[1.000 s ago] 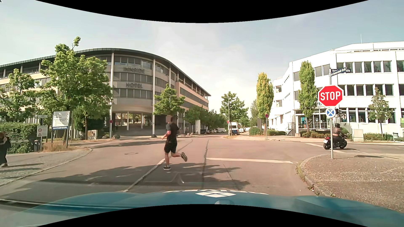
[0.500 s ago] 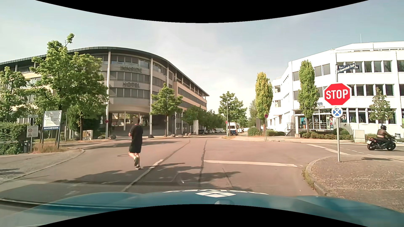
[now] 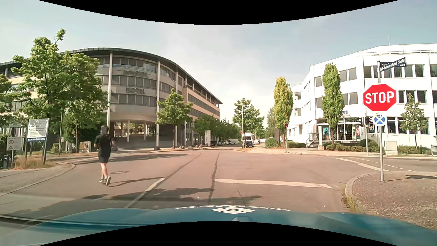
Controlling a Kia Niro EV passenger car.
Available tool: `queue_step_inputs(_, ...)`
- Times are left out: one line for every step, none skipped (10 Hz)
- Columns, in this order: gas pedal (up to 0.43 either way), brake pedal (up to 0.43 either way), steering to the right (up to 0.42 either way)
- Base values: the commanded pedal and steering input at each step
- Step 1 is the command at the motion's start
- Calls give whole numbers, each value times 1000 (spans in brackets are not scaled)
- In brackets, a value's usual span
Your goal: Follow the waypoints while adhering to traffic rules and regulations
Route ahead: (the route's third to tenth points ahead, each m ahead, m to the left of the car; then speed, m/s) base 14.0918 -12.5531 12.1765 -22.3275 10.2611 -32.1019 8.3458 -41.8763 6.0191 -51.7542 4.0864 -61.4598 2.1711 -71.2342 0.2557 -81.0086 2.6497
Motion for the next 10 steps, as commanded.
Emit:
queue_step_inputs(390, 0, 77)
queue_step_inputs(378, 0, 77)
queue_step_inputs(350, 0, 79)
queue_step_inputs(299, 0, 84)
queue_step_inputs(287, 0, 94)
queue_step_inputs(260, 0, 103)
queue_step_inputs(220, 0, 114)
queue_step_inputs(169, 0, 124)
queue_step_inputs(79, 0, 132)
queue_step_inputs(0, 0, 138)
